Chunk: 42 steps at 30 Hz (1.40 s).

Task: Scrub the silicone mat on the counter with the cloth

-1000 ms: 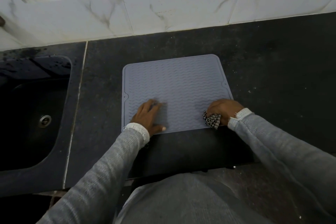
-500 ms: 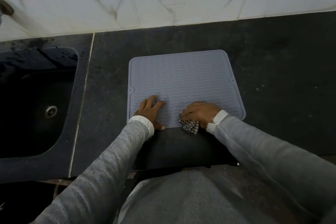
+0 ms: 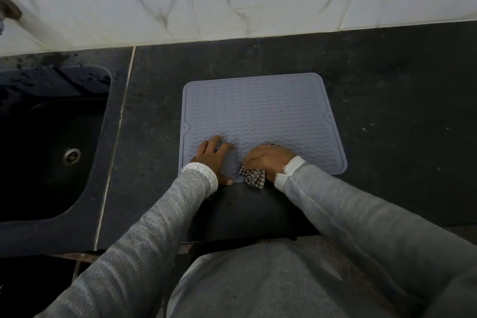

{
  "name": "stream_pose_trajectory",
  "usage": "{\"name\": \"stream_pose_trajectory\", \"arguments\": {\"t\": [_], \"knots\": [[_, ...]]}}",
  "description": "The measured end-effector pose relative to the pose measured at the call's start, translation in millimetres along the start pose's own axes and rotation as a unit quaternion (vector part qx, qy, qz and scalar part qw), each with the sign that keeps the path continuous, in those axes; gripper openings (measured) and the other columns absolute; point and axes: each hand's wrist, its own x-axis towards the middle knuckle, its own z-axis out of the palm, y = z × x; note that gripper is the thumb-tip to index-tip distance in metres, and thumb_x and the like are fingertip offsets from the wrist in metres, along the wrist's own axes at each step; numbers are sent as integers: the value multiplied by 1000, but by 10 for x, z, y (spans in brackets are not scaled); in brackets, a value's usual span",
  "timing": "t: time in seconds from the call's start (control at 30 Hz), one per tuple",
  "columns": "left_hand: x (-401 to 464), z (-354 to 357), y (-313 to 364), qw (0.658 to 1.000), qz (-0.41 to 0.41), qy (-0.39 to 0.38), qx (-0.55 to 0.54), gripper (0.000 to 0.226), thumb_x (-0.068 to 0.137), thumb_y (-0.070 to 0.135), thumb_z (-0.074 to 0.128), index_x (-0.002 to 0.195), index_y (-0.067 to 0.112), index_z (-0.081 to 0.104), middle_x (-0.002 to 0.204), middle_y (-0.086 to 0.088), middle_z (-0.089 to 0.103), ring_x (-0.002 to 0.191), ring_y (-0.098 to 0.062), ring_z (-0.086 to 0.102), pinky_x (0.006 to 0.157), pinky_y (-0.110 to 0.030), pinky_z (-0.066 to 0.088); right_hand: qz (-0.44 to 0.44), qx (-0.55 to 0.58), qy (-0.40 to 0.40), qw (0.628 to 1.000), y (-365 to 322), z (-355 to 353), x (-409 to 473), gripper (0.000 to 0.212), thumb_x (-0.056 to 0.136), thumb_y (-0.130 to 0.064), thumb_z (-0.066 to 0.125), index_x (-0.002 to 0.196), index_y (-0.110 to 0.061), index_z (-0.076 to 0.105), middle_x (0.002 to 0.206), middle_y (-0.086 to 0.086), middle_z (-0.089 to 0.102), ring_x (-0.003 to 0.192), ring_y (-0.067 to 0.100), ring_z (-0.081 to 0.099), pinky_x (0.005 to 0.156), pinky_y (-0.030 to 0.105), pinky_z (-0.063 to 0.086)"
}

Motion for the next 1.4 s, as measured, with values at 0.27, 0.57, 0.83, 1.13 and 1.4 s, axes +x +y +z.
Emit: {"name": "stream_pose_trajectory", "arguments": {"t": [0.27, 0.57, 0.83, 1.13, 1.4], "knots": [[-13, -14, 2, 1000, 0, -6, -2, 94, 68, 38, 81, 144, 32, 25, 156, -2, 4, 143, -32, 6, 112, -55, 27, 111, -14, -73, 991, 267, -302, -495, 26, 80, -12, 69, 106, -13, 71, 111, 8, 69, 103, 27, 62, 89, 35, 49], [8, 46, 22, 1000, -10, 28, -10, 92, 67, 44, 78, 143, 32, 26, 154, -4, 8, 141, -32, 12, 111, -52, 29, 64, 3, -84, 994, -171, -17, 260, 26, 85, -22, 59, 108, -12, 68, 116, 9, 66, 111, 30, 56, 93, 39, 45], [-26, -23, 22, 1000, -4, -7, -8, 94, 68, 37, 81, 144, 31, 25, 155, -2, 4, 143, -31, 6, 112, -54, 26, 74, -14, -58, 996, 253, -241, -469, 28, 71, -9, 73, 99, -12, 73, 102, 10, 72, 96, 32, 67, 82, 44, 53], [11, 55, 30, 999, -14, 33, -10, 93, 66, 39, 80, 142, 31, 26, 154, -4, 8, 140, -32, 11, 112, -51, 28, 15, 16, 10, 1000, -150, 16, 217, 24, 73, -24, 59, 88, -12, 73, 94, 9, 72, 88, 32, 66, 76, 40, 55], [-13, -1, 3, 1000, -8, 2, -17, 94, 67, 36, 82, 143, 32, 27, 155, -1, 5, 143, -30, 5, 112, -54, 28, 13, -7, 31, 999, 234, -64, -284, 28, 64, -9, 76, 92, -14, 75, 95, 5, 74, 88, 27, 69, 74, 44, 58]]}}
